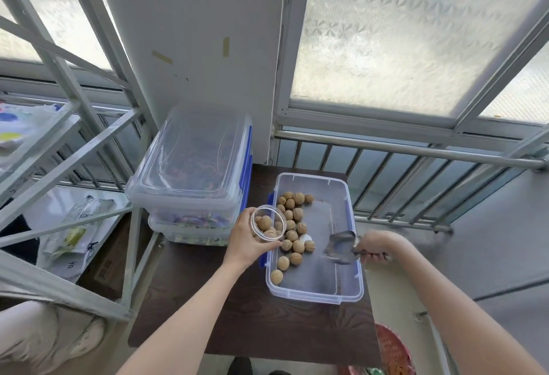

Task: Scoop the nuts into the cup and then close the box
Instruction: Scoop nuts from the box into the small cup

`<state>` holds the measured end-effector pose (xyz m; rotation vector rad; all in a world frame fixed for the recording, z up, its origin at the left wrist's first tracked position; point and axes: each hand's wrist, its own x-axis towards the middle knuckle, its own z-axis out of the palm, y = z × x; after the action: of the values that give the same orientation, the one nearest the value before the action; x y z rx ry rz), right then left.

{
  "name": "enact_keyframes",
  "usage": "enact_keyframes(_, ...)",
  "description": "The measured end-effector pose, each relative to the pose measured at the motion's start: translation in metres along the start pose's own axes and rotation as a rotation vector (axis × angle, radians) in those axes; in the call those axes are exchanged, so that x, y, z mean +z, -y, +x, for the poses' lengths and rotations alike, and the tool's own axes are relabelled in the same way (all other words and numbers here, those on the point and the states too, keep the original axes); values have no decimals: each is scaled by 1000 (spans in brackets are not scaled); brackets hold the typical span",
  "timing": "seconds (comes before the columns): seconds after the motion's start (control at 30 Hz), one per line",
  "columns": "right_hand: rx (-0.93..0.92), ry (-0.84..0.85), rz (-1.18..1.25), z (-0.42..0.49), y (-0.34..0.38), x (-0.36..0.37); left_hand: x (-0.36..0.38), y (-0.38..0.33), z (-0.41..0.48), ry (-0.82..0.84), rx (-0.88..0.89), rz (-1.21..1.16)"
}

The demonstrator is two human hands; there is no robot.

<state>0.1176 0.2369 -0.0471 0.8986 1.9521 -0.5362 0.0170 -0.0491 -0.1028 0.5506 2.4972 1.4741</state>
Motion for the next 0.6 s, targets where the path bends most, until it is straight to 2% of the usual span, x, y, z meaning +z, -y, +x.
enact_keyframes(0.07,35,170,33,20,3,18,0,1,1,-10,-4,-4)
enact_keyframes(0.13,23,232,198,34,6,32,1,1,0,-18,-11,-4)
enact_keyframes(0.37,-99,128,679,64,25,64,3,-3,2,-24,-12,-3)
enact_keyframes(0.43,-114,104,753,73,36,73,1,-5,1,-7,-13,11)
enact_keyframes(0.47,-109,83,771,77,39,76,3,-6,2,0,-8,12)
enact_keyframes(0.53,-151,83,659,106,63,81,1,5,0,-125,-55,3)
enact_keyframes(0.6,-160,48,678,116,65,82,1,4,1,-106,-39,-3)
